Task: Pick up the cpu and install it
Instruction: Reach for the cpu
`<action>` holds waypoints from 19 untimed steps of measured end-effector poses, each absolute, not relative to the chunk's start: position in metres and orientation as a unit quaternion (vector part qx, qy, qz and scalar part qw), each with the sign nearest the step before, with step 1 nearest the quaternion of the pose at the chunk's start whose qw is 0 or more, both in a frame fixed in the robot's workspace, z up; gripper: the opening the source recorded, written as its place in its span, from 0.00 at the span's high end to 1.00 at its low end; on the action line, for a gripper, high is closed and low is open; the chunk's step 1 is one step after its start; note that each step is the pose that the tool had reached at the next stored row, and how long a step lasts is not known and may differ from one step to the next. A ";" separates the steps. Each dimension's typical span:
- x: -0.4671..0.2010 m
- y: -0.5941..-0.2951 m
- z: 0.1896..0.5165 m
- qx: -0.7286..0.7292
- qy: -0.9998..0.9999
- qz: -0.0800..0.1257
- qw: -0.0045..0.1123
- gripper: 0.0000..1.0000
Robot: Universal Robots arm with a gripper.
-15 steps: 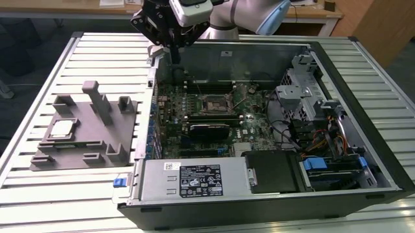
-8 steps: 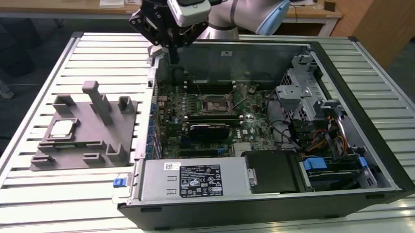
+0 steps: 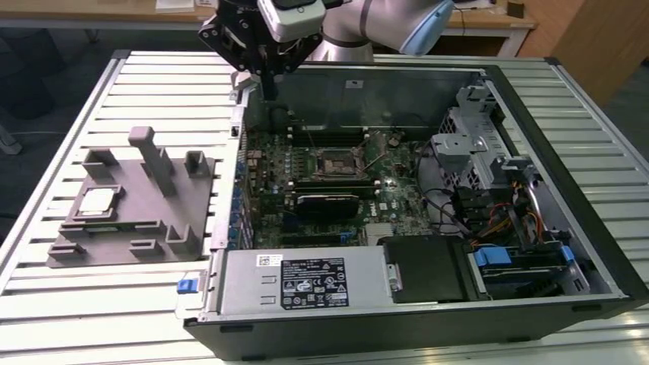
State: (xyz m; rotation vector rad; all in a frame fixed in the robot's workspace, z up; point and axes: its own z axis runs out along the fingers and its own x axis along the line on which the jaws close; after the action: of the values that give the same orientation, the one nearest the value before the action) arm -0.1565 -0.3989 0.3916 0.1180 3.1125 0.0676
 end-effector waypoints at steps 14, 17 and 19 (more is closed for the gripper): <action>-0.162 -0.399 0.391 0.038 0.999 0.022 0.013 0.89; -0.163 -0.399 0.391 0.038 0.999 0.022 0.013 0.89; -0.164 -0.399 0.391 0.038 0.999 0.022 0.013 0.89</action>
State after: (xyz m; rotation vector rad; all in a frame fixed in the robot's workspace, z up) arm -0.1637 -0.3989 0.3911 0.1180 3.1125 0.0676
